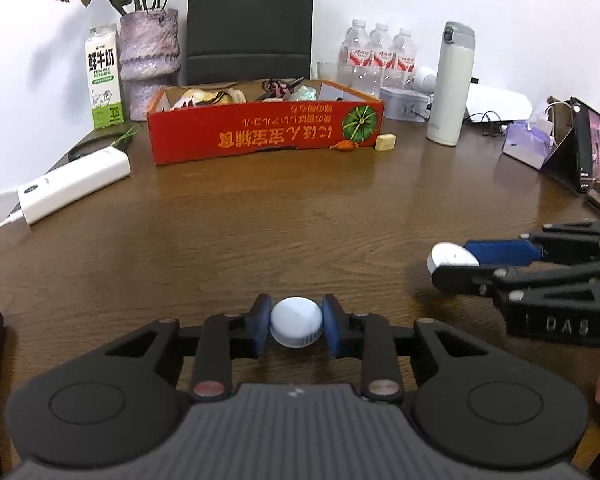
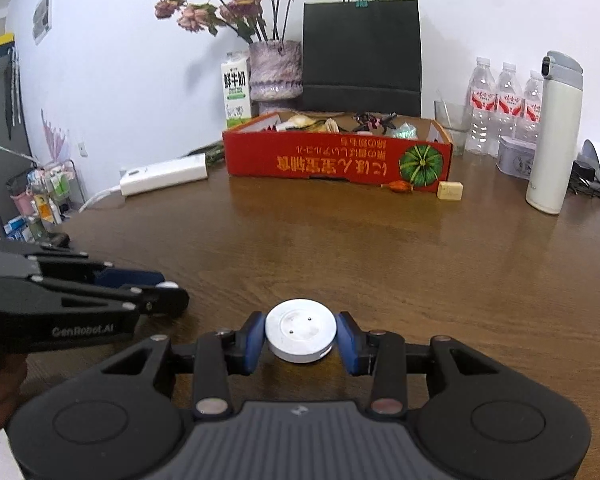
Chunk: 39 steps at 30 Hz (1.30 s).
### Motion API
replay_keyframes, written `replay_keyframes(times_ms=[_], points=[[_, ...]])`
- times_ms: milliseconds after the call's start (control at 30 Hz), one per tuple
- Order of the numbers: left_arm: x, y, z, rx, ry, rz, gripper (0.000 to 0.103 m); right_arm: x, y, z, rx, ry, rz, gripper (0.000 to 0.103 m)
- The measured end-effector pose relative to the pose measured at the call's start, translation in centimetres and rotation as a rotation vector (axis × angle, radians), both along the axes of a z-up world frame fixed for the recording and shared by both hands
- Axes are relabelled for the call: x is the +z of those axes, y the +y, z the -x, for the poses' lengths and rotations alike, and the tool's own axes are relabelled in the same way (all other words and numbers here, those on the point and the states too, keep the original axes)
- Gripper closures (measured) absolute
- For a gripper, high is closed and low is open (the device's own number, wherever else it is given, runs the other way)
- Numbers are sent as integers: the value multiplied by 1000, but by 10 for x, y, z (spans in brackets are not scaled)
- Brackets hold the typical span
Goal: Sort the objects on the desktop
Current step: 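Carry both white caps into the red box and open both tools, then move both open tools back over the table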
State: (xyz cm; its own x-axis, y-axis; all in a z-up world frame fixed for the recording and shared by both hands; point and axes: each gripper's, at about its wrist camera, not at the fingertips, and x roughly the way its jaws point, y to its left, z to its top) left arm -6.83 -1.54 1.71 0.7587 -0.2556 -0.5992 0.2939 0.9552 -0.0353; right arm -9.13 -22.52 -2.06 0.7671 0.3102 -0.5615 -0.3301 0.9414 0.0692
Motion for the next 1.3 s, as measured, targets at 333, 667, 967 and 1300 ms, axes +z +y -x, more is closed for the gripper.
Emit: replay_keyframes(times_ms=[333,667,967,1300], points=[[62,22,-68,18,-108,77,74,59,-8,-57,-6,-160,-12,65],[91,-14,-251,-32,-16,99,74,97,-21,-248,-45,-79,-131,65],[39,-20,-323,-35,145,126,73,34,-10,-352,-83,206,-177,64],[67,-2,-328,47,112,138,63,58,-13,-355,-105,173,-191,45]])
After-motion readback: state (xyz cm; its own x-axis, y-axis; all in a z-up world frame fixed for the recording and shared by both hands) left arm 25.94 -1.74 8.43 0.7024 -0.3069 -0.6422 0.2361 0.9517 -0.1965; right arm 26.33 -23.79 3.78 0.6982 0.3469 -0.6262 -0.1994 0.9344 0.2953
